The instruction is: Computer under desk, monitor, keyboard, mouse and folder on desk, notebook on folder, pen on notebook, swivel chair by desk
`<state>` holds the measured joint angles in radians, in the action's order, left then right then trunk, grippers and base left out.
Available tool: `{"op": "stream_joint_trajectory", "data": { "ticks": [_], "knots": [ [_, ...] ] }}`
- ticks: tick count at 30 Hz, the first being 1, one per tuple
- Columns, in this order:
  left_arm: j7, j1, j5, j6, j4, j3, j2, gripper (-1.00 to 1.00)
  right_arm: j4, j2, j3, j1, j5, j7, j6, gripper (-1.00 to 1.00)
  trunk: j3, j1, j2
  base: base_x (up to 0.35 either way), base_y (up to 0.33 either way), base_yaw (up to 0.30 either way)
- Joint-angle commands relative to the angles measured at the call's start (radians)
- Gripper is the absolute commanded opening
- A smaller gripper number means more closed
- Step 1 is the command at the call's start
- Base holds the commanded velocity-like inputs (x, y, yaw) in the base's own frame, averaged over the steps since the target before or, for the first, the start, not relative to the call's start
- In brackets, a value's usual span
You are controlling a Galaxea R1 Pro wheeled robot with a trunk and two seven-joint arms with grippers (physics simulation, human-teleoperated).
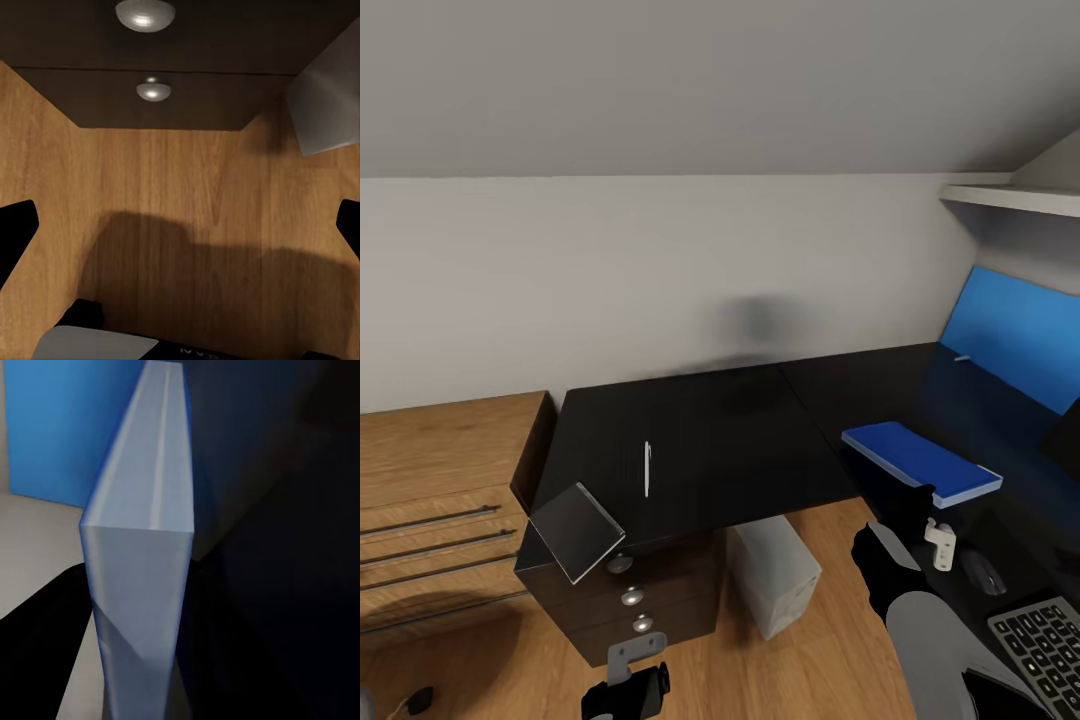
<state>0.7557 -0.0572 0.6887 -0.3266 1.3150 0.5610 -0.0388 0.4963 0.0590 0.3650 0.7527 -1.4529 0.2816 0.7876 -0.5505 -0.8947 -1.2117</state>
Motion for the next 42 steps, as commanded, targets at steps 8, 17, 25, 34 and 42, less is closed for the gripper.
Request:
{"op": "stream_joint_trajectory", "data": {
  "ticks": [8,17,25,34,42],
  "knots": [
    [0.007,-0.001,0.005,-0.003,0.001,0.003,-0.001,1.0,-0.019,0.001,0.008,0.0,-0.057,0.01,-0.008,-1.0,-0.001,0.0,-0.001,0.0,0.0,0.0],
    [0.007,-0.001,0.006,-0.003,0.0,0.003,-0.001,1.0,-0.019,0.001,0.008,0.0,-0.057,0.01,-0.008,-1.0,-0.001,0.0,-0.001,0.0,0.0,0.0],
    [0.006,-0.001,0.004,-0.002,-0.029,0.003,0.0,1.0,-0.018,0.001,0.008,0.0,-0.057,0.01,-0.008,-1.0,-0.001,0.0,-0.001,0.0,0.0,0.0],
    [0.005,-0.001,0.002,-0.002,-0.034,0.003,0.0,1.0,-0.018,0.001,0.008,0.0,-0.057,0.01,-0.008,-1.0,-0.001,0.0,-0.001,0.0,0.0,0.0],
    [0.007,-0.001,0.002,-0.002,-0.034,0.003,0.0,1.0,-0.017,0.001,0.008,0.0,-0.057,0.01,-0.008,1.0,-0.001,0.0,-0.001,0.0,0.0,0.0]
  ]
}}
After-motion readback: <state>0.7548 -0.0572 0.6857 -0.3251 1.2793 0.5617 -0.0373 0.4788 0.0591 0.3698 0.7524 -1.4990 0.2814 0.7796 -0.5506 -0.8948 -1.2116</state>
